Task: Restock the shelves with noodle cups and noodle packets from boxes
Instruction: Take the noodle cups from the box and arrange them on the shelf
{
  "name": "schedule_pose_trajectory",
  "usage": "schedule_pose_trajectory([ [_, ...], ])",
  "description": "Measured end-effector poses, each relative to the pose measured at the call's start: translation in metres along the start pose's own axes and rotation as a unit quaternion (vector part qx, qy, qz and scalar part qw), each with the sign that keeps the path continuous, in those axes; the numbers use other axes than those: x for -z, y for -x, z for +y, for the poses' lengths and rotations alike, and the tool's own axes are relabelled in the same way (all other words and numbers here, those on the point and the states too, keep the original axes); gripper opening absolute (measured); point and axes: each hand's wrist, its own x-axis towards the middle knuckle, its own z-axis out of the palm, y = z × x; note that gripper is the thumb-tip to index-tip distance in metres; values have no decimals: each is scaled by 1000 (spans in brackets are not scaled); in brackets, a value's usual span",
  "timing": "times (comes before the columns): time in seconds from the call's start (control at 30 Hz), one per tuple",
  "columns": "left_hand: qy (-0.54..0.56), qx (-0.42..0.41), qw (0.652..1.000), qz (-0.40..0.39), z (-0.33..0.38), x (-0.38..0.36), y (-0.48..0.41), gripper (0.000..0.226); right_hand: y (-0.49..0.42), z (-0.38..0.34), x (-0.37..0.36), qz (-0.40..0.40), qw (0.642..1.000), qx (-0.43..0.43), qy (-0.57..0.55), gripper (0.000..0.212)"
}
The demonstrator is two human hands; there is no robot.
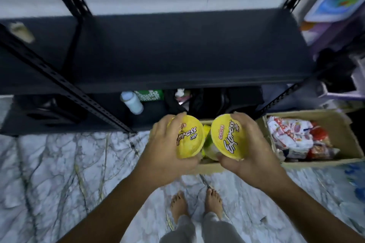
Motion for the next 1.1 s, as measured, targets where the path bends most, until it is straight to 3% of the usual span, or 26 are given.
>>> schedule_pose_trajectory([
  [0.27, 76, -154, 973, 157, 112, 142, 20, 86, -2, -152, 81, 178, 975, 131, -33, 66],
  [0.4, 79, -218, 945, 232, 159, 202, 15, 73, -18, -215, 119, 221, 955, 194, -36, 52],
  [0.57, 99, -284, 915, 270, 214, 269, 1, 52, -45, -287, 169, 247, 932, 259, -50, 36],
  [0.77, 87, -348, 873, 332, 264, 342, -21, 38, -79, -363, 225, 269, 910, 316, -26, 33],
  [0.93, 77, -368, 850, 368, 300, 392, -38, 32, -109, -411, 264, 263, 908, 323, -29, 25],
  [1.1, 61, -349, 853, 384, 328, 430, -67, 30, -148, -441, 290, 265, 911, 314, -38, 23],
])
